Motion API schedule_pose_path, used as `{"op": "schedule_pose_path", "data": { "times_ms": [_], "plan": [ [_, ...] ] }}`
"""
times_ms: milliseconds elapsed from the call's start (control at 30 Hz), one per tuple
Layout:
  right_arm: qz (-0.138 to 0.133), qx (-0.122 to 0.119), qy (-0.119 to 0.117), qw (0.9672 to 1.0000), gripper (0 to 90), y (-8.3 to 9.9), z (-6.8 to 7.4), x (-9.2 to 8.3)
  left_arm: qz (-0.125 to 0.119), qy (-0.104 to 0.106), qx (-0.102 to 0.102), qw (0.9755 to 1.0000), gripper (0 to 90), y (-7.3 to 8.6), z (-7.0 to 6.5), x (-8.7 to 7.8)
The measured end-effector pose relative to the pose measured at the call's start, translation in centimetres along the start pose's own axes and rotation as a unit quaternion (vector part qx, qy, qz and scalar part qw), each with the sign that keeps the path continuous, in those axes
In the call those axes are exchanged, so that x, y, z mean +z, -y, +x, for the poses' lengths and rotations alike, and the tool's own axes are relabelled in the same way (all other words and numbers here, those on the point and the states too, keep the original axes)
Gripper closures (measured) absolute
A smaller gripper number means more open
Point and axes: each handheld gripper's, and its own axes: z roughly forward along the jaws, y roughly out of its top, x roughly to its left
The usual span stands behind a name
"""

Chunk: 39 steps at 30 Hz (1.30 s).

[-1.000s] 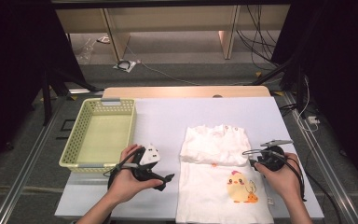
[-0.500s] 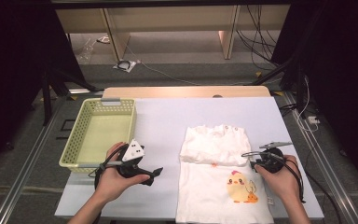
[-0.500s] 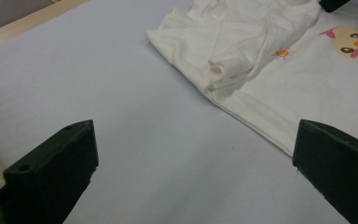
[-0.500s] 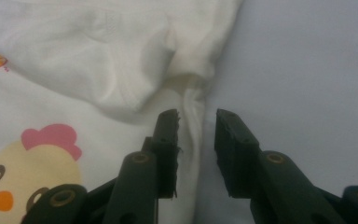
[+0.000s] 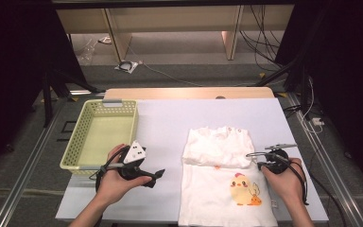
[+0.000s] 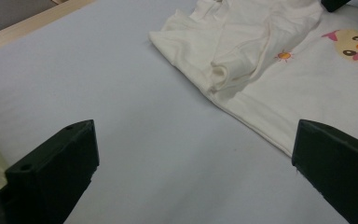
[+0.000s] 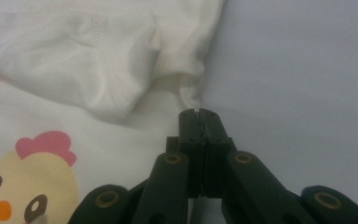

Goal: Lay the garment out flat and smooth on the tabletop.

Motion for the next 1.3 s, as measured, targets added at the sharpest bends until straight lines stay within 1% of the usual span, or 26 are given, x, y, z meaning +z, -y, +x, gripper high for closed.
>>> {"op": "schedule_pose_path", "data": {
  "times_ms": [33,200,333,367,433,567,600,633,667,700,733,800,867,1100,1200,1233,1300],
  "plan": [
    [-0.001,-0.001,0.007,1.0,89.8,0.0,-0.1,-0.1,0.0,-0.002,-0.001,1.0,0.4,0.0,0.0,0.0],
    [0.001,0.004,0.009,0.9999,89.9,-0.1,-0.4,-0.3,0.0,-0.002,0.0,1.0,0.4,0.0,0.0,0.0],
    [0.002,0.014,0.01,0.9998,89.8,-0.1,-1.3,-0.5,0.0,-0.002,0.002,1.0,0.4,0.1,0.0,0.0],
    [0.002,0.014,0.01,0.9998,89.8,-0.1,-1.3,-0.5,0.0,-0.002,0.002,1.0,0.5,0.1,0.0,0.0],
    [0.005,0.025,0.013,0.9996,89.8,-0.2,-1.9,-0.7,-0.001,-0.003,0.001,1.0,0.4,0.1,0.0,0.0],
    [0.01,0.028,0.021,0.9993,89.8,-0.2,-2.9,-1.1,-0.003,-0.006,0.002,1.0,0.4,0.1,0.1,-0.1],
    [0.01,0.028,0.021,0.9993,89.8,-0.2,-2.9,-1.1,-0.004,-0.006,0.002,1.0,0.4,0.1,0.1,-0.1],
    [0.011,0.034,0.028,0.999,89.8,-0.2,-3.3,-1.3,-0.005,-0.008,0.003,1.0,0.5,0.0,0.1,-0.1],
    [0.011,0.034,0.028,0.999,89.8,-0.2,-3.3,-1.3,-0.005,-0.008,0.003,1.0,0.5,0.0,0.1,-0.1],
    [0.013,0.038,0.031,0.9987,89.8,-0.2,-3.6,-1.4,-0.005,-0.008,0.003,1.0,0.5,0.0,0.1,-0.2],
    [0.012,0.045,0.033,0.9983,89.8,0.0,-4.2,-1.6,-0.005,-0.008,0.004,0.9999,0.5,0.0,0.1,-0.1],
    [0.014,0.049,0.036,0.9981,89.8,0.1,-4.4,-1.7,-0.005,-0.008,0.005,0.9999,0.5,0.0,0.1,-0.1],
    [0.016,0.057,0.041,0.9974,89.8,0.3,-5.2,-1.8,-0.005,-0.009,0.004,0.9999,0.5,0.0,0.2,-0.1],
    [0.022,0.064,0.056,0.9962,89.7,0.7,-6.4,-2.1,-0.004,-0.013,0.004,0.9999,0.5,0.0,0.3,-0.1],
    [0.022,0.06,0.067,0.9957,89.7,0.7,-7.0,-2.1,-0.004,-0.013,0.005,0.9999,0.5,0.0,0.2,-0.1],
    [0.025,0.064,0.07,0.9952,89.7,0.7,-7.1,-2.1,-0.004,-0.013,0.004,0.9999,0.5,0.0,0.2,-0.1],
    [0.026,0.063,0.078,0.9946,89.7,0.7,-7.5,-2.0,-0.005,-0.013,0.005,0.9999,0.5,0.0,0.2,-0.1]
  ]
}}
